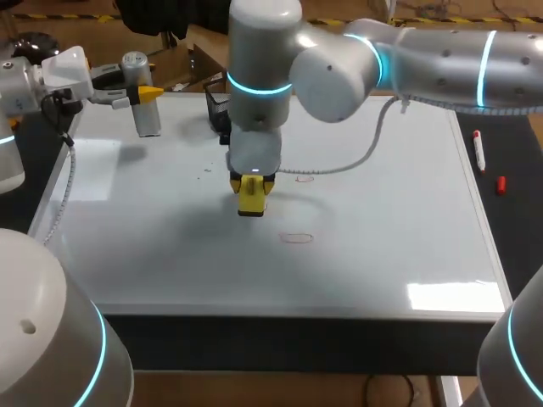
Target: Pick up the inspection probe, press it on each red-marked spot on the whiteboard one by one, put down the probe, pick up the eraser, and wipe off all the red marks.
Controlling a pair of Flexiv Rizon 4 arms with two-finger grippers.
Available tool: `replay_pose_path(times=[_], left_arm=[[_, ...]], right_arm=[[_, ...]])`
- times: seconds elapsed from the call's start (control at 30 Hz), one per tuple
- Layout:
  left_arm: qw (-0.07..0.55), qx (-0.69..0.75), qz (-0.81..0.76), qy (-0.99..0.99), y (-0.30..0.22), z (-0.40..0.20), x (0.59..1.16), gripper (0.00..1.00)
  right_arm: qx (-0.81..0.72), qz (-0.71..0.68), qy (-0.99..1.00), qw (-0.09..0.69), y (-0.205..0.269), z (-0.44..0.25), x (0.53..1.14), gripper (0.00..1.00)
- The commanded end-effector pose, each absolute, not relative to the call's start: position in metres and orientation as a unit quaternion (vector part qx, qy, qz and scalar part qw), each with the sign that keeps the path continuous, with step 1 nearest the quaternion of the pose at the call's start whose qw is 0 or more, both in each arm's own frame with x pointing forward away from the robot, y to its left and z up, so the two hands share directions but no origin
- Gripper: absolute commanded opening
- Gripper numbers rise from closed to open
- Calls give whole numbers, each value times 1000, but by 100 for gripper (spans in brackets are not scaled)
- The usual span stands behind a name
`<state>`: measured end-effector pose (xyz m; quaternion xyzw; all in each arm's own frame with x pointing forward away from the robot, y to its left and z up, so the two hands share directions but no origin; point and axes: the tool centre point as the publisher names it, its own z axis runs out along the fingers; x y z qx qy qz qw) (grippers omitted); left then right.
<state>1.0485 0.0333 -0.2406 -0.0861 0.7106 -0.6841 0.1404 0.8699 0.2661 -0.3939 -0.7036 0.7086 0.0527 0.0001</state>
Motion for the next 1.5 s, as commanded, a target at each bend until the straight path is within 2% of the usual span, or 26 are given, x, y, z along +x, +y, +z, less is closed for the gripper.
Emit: replay_pose_path(times=[0.03, 0.8, 1.5], left_arm=[[143, -86, -684, 710, 33, -240, 1048, 0], [143, -86, -684, 710, 33, -240, 1048, 0], [143, -86, -684, 710, 33, -240, 1048, 0]], right_arm=[[-705, 41, 708, -3, 274, -399, 868, 0], [-703, 40, 710, 1, 270, -433, 866, 0], [-667, 41, 743, -34, 217, -461, 867, 0]])
